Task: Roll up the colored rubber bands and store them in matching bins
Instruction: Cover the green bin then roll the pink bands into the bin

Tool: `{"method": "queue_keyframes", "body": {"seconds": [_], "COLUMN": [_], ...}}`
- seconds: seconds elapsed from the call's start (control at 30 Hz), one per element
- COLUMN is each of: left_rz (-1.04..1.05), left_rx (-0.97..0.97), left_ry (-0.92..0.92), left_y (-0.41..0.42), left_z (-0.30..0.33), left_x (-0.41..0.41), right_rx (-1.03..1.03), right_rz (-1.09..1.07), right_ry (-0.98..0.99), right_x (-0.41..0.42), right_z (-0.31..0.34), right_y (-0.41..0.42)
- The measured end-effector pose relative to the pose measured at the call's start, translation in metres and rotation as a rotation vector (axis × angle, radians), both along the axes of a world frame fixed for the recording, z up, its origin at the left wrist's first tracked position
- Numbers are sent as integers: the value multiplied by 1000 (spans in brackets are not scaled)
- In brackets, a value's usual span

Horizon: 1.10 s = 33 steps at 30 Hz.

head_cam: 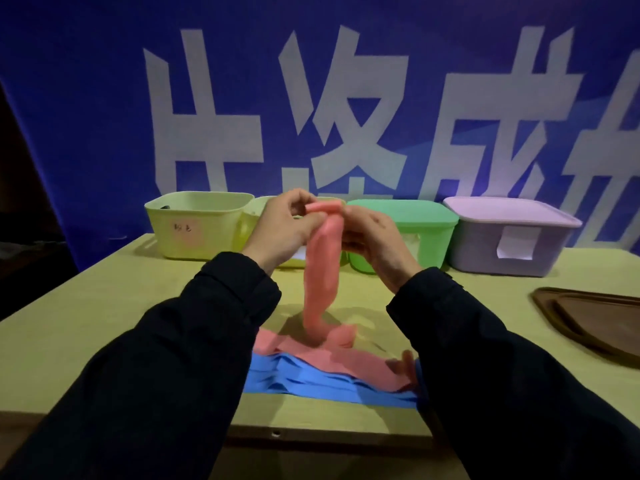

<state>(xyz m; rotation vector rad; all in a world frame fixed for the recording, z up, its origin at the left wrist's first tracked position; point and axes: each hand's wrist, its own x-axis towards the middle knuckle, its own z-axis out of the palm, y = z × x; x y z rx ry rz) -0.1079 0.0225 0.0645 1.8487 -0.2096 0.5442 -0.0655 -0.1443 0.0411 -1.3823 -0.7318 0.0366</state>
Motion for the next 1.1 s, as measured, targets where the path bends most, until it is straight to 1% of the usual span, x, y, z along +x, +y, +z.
{"method": "queue_keyframes", "body": {"seconds": [0.03,0.1,0.27,0.37,0.47,0.6,0.63,0.7,0.77,0.83,0.93,1.1], "left_rz": [-30,-75,-92,-72,-138,-220,-211,-150,-109,-75,-59,-123], "left_rx": [-12,-74,-245,-292,-338,-462,-465,-393,-345,-329,-280,-251], "left_ry": [8,26,150,162,189,200,174,101,72,78,107,134], "left_y": [-8,-22,-43,-50,-52,-50,-49,-47,-43,-38,-38,-42], "left_z": [-9,-28,-70,-86,-100,-101,-100,-100,-102,-102,-101,-105], "left_x": [5,14,35,40,41,38,37,39,43,45,44,46], "right_rx": [-29,-51,2,58,32,19,36,46,23,-7,-65,-41], "right_rz": [-40,-127,-243,-271,-250,-267,-281,-276,-211,-178,-185,-233], "right_ry": [-31,-28,121,178,143,88,93,92,102,128,114,68], "right_x": [2,8,21,26,30,31,31,33,36,39,38,37], "right_z": [-5,-20,-60,-78,-80,-78,-77,-72,-65,-66,-75,-83], "right_y": [-4,-14,-35,-38,-39,-34,-32,-30,-29,-27,-22,-27]}}
